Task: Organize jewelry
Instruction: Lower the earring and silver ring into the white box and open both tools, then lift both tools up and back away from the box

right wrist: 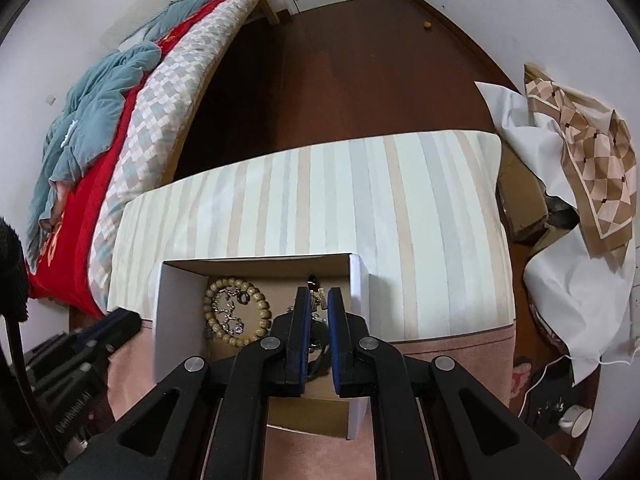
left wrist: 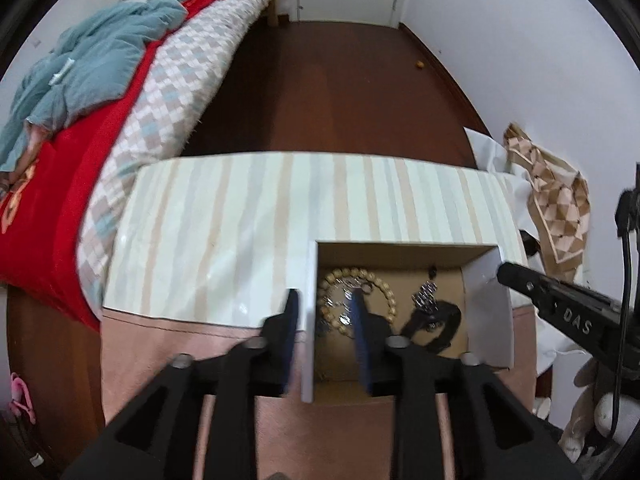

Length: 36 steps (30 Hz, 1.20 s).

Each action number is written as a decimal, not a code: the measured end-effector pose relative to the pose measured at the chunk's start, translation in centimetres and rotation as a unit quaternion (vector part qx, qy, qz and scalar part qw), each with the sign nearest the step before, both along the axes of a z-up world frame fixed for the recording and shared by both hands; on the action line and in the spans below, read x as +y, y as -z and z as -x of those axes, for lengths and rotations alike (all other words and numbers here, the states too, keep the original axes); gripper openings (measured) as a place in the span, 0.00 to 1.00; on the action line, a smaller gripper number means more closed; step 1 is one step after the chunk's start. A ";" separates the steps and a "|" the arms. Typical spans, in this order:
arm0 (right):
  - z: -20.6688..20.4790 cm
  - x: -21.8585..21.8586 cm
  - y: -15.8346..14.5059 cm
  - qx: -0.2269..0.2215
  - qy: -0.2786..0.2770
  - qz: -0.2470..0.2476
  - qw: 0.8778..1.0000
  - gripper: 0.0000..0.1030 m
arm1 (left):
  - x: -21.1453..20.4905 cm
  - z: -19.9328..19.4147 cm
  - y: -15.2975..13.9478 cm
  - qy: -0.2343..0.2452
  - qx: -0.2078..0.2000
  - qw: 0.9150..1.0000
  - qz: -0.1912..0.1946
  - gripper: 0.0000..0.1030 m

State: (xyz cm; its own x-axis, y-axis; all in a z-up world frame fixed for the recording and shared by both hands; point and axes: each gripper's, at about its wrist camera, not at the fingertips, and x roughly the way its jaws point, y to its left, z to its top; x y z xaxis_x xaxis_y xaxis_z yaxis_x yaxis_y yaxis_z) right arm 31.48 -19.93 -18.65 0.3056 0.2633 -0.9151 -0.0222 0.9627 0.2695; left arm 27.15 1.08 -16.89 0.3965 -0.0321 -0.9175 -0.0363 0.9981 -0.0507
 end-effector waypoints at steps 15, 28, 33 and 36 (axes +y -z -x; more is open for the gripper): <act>2.7 0.5 -1.9 -0.032 -0.001 0.089 0.995 0.78 | 1.7 2.0 -0.8 -0.033 -0.035 0.998 -0.033 0.98; 9.5 1.1 -2.9 -0.046 0.003 0.147 0.988 0.98 | 0.9 7.9 -2.0 -0.027 -0.039 0.998 -0.041 0.98; 12.8 0.8 -6.5 -0.080 0.013 0.145 0.986 0.98 | 0.5 11.3 -5.0 -0.023 -0.071 0.996 -0.050 0.98; 15.1 0.6 -8.8 -0.097 0.017 0.142 0.985 0.98 | 0.4 13.2 -7.0 -0.021 -0.086 0.995 -0.043 0.98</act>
